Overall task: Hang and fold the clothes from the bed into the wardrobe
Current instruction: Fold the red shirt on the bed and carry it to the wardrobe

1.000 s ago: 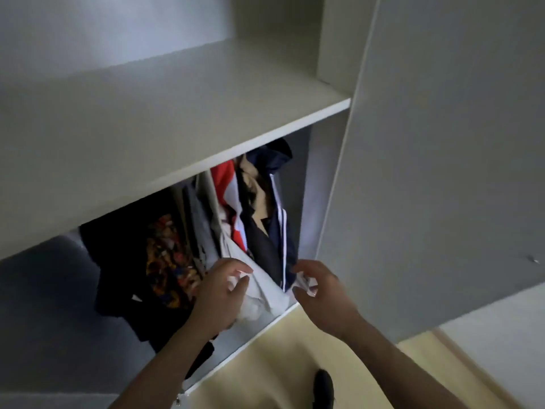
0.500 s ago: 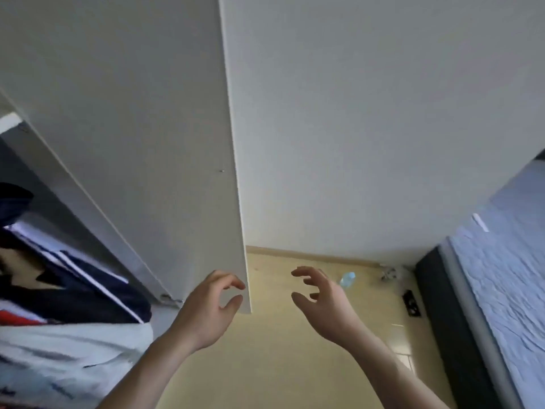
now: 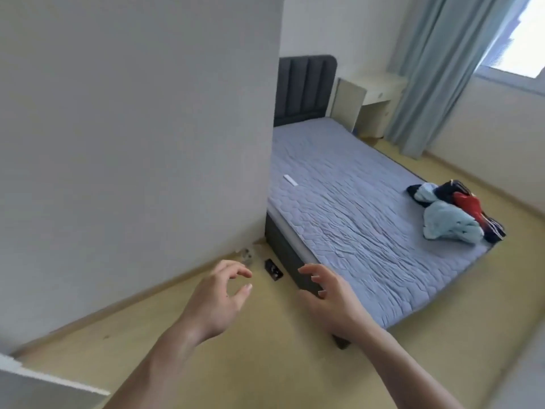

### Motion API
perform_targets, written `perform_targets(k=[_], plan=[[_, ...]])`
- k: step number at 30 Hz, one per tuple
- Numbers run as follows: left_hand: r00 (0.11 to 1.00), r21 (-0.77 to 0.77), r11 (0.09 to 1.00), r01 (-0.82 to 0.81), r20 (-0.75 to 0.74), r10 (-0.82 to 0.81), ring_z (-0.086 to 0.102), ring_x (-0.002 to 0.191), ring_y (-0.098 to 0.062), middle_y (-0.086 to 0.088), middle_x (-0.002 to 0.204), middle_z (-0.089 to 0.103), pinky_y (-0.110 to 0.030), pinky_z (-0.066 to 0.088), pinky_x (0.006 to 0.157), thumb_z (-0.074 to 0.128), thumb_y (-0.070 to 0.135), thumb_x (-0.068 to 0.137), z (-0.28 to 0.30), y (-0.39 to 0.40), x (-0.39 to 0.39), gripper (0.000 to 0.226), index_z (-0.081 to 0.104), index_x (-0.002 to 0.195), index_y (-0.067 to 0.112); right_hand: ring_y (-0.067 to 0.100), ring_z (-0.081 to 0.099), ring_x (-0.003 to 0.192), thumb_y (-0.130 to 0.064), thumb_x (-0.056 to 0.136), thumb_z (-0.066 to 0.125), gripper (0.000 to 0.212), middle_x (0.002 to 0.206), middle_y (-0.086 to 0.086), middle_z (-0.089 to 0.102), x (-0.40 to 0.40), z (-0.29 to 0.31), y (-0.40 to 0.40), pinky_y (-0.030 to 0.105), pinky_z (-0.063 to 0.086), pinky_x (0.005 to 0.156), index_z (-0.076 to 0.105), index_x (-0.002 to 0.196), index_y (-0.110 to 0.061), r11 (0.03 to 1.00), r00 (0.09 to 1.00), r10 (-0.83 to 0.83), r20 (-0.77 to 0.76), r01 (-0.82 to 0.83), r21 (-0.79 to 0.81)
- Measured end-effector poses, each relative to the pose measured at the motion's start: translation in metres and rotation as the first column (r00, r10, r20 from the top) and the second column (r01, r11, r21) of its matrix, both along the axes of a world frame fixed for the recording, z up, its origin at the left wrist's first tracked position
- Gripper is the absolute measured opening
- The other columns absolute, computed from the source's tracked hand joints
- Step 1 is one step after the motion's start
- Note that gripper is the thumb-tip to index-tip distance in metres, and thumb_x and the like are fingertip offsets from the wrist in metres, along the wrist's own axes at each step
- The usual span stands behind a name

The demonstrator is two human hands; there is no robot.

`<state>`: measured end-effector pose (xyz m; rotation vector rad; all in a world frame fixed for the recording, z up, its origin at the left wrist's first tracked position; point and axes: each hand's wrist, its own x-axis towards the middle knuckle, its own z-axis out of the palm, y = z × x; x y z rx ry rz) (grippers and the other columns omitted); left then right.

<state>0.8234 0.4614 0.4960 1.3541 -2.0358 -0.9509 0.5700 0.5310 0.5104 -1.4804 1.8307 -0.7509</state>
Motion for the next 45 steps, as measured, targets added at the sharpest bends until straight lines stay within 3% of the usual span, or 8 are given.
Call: perform_targets(k=[3, 6, 12, 20, 24, 26, 34, 45], plan=[[0.99, 0.0, 0.991, 0.137, 0.031, -0.137, 0.055, 0.11, 0.009, 0.03, 0.116, 0.055, -0.006, 0.041, 0.084, 0.07, 0.033, 0.093, 0.006, -0.016, -0.07, 0.011, 0.066, 0.099, 0.041, -0.009, 0.048, 0.117, -0.04, 0.09, 0.064, 0.035, 0.128, -0.028, 0.05, -0.062, 0.002, 0.01, 0.016, 0.043, 0.092, 0.054, 0.122, -0.051, 0.994, 0.994, -0.111, 0.008, 0.112, -0.015], [0.969, -0.012, 0.97, 0.243, 0.044, -0.243, 0.059, 0.104, 0.007, 0.025, 0.113, 0.059, -0.001, 0.039, 0.082, 0.072, 0.027, 0.092, 0.013, -0.038, -0.135, 0.012, 0.069, 0.098, 0.036, -0.008, 0.047, 0.121, -0.041, 0.09, 0.063, 0.033, 0.129, -0.028, 0.052, -0.116, 0.003, 0.018, 0.025, 0.047, 0.099, 0.054, 0.12, -0.051, 0.975, 0.975, -0.221, 0.018, 0.221, -0.019], [0.906, -0.031, 0.907, 0.419, 0.071, -0.416, 0.057, 0.11, 0.007, 0.027, 0.116, 0.057, -0.012, 0.045, 0.089, 0.071, 0.033, 0.091, 0.007, -0.091, -0.252, 0.012, 0.068, 0.102, 0.038, -0.005, 0.049, 0.122, -0.038, 0.09, 0.065, 0.035, 0.13, -0.028, 0.053, -0.216, 0.002, 0.02, 0.027, 0.047, 0.1, 0.054, 0.121, -0.049, 0.922, 0.922, -0.386, 0.024, 0.387, -0.028], [0.839, -0.016, 0.841, 0.541, 0.069, -0.539, 0.049, 0.113, 0.017, 0.035, 0.117, 0.053, -0.007, 0.039, 0.087, 0.07, 0.041, 0.091, -0.002, -0.183, -0.396, 0.012, 0.066, 0.102, 0.044, -0.01, 0.049, 0.118, -0.037, 0.09, 0.069, 0.034, 0.128, -0.033, 0.053, -0.346, 0.008, -0.024, 0.026, 0.05, 0.098, 0.055, 0.118, -0.051, 0.857, 0.858, -0.514, 0.0, 0.514, -0.043], [0.796, -0.036, 0.797, 0.603, 0.086, -0.599, 0.056, 0.11, 0.008, 0.033, 0.115, 0.054, -0.017, 0.046, 0.094, 0.072, 0.038, 0.09, -0.006, -0.222, -0.472, 0.013, 0.066, 0.101, 0.043, -0.008, 0.052, 0.116, -0.032, 0.09, 0.071, 0.033, 0.123, -0.033, 0.055, -0.405, 0.016, -0.041, 0.023, 0.051, 0.093, 0.058, 0.114, -0.051, 0.809, 0.811, -0.585, 0.001, 0.583, -0.077], [0.77, -0.039, 0.77, 0.637, 0.096, -0.631, 0.058, 0.11, 0.003, 0.026, 0.116, 0.056, -0.026, 0.047, 0.098, 0.073, 0.035, 0.09, -0.005, -0.23, -0.512, 0.015, 0.066, 0.101, 0.041, -0.006, 0.053, 0.117, -0.029, 0.091, 0.072, 0.034, 0.124, -0.031, 0.057, -0.433, 0.018, -0.041, 0.023, 0.051, 0.093, 0.059, 0.115, -0.049, 0.771, 0.774, -0.632, 0.017, 0.631, -0.084], [0.637, -0.041, 0.639, 0.768, 0.144, -0.757, 0.056, 0.111, 0.005, 0.025, 0.118, 0.055, -0.02, 0.044, 0.098, 0.072, 0.035, 0.091, 0.004, -0.224, -0.667, 0.014, 0.068, 0.105, 0.038, -0.002, 0.055, 0.117, -0.022, 0.09, 0.073, 0.037, 0.126, -0.026, 0.058, -0.545, 0.014, -0.016, 0.025, 0.052, 0.092, 0.058, 0.117, -0.043, 0.662, 0.665, -0.746, 0.024, 0.746, -0.077], [0.699, 0.011, 0.708, 0.706, 0.149, -0.699, 0.054, 0.109, 0.008, 0.028, 0.12, 0.051, -0.023, 0.046, 0.095, 0.07, 0.039, 0.092, -0.011, -0.192, -0.876, 0.013, 0.064, 0.103, 0.043, -0.002, 0.054, 0.117, -0.028, 0.092, 0.07, 0.035, 0.128, -0.027, 0.054, -0.768, 0.0, 0.006, 0.023, 0.049, 0.097, 0.057, 0.122, -0.042, 0.728, 0.728, -0.686, -0.004, 0.686, -0.024]])
